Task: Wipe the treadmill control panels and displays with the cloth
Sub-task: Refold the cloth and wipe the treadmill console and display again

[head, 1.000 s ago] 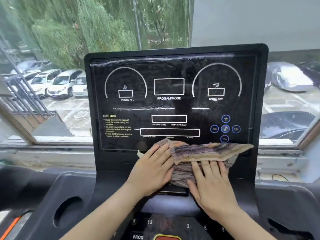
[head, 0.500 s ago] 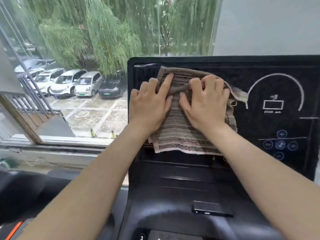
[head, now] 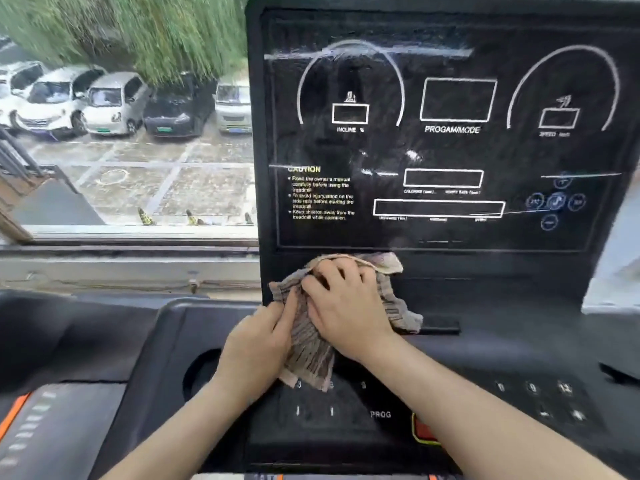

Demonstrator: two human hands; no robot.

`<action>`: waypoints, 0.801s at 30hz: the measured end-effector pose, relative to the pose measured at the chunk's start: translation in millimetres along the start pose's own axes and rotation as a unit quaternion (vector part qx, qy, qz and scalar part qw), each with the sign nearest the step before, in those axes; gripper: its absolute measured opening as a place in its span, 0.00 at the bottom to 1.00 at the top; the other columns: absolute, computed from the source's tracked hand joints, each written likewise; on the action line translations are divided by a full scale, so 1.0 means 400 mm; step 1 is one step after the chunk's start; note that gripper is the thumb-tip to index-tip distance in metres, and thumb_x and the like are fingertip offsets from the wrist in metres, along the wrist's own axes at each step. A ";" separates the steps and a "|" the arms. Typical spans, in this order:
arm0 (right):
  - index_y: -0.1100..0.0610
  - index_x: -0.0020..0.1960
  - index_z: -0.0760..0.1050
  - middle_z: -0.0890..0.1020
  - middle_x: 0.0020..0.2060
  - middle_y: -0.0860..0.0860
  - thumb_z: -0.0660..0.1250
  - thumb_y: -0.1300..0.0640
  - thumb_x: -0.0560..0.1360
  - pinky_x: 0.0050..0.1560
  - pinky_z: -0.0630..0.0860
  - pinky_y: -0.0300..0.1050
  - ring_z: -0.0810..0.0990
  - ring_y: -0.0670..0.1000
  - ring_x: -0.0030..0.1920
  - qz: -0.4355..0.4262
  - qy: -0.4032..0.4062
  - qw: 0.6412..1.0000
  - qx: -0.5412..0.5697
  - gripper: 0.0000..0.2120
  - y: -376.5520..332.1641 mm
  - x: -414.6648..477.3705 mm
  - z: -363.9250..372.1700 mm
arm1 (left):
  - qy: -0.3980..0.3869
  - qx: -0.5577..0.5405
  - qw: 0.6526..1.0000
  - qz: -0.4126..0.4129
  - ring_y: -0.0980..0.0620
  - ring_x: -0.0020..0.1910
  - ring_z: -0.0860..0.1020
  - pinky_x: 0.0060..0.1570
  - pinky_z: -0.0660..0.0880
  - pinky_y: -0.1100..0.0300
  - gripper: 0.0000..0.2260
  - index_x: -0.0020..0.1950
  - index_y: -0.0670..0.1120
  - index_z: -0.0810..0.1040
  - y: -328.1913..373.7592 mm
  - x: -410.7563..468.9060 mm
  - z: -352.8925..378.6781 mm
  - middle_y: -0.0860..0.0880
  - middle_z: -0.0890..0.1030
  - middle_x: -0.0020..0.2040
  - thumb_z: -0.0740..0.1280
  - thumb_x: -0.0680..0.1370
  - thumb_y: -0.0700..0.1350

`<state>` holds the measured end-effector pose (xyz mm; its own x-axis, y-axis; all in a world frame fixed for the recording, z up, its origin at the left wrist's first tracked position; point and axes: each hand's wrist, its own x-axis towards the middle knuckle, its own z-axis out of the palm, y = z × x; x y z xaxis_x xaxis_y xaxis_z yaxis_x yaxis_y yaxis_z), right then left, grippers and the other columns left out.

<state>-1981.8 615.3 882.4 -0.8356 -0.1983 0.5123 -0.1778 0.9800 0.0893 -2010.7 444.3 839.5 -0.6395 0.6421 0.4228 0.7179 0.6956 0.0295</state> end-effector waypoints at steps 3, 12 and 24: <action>0.51 0.49 0.77 0.76 0.52 0.49 0.67 0.53 0.71 0.47 0.67 0.52 0.72 0.55 0.53 -0.010 -0.039 0.999 0.033 0.07 0.010 0.005 -0.025 | -0.018 -0.024 0.999 0.020 0.47 0.36 0.78 0.27 0.76 0.56 0.24 0.66 0.40 0.75 -0.004 -0.023 0.002 0.46 0.79 0.46 0.72 0.70 0.38; 0.57 0.50 0.78 0.77 0.48 0.53 0.64 0.59 0.72 0.44 0.72 0.52 0.73 0.57 0.49 0.066 0.003 0.996 0.056 0.09 0.007 0.007 -0.030 | 0.017 -0.098 0.994 -0.047 0.43 0.43 0.78 0.33 0.77 0.53 0.17 0.56 0.43 0.82 -0.076 0.037 -0.089 0.47 0.80 0.46 0.56 0.77 0.46; 0.55 0.62 0.70 0.73 0.55 0.53 0.59 0.55 0.75 0.54 0.72 0.53 0.70 0.55 0.55 0.016 -0.266 0.929 0.257 0.17 -0.175 -0.197 -0.067 | -0.012 -0.214 0.969 -0.121 0.51 0.49 0.74 0.47 0.70 0.65 0.15 0.44 0.43 0.82 0.031 -0.201 -0.097 0.49 0.77 0.50 0.56 0.69 0.41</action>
<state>-1889.4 562.6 858.8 -0.9591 -0.2829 0.0000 -0.2583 0.8758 -0.4078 -1939.9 388.8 841.1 -0.8065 0.4873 0.3349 0.5904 0.6330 0.5007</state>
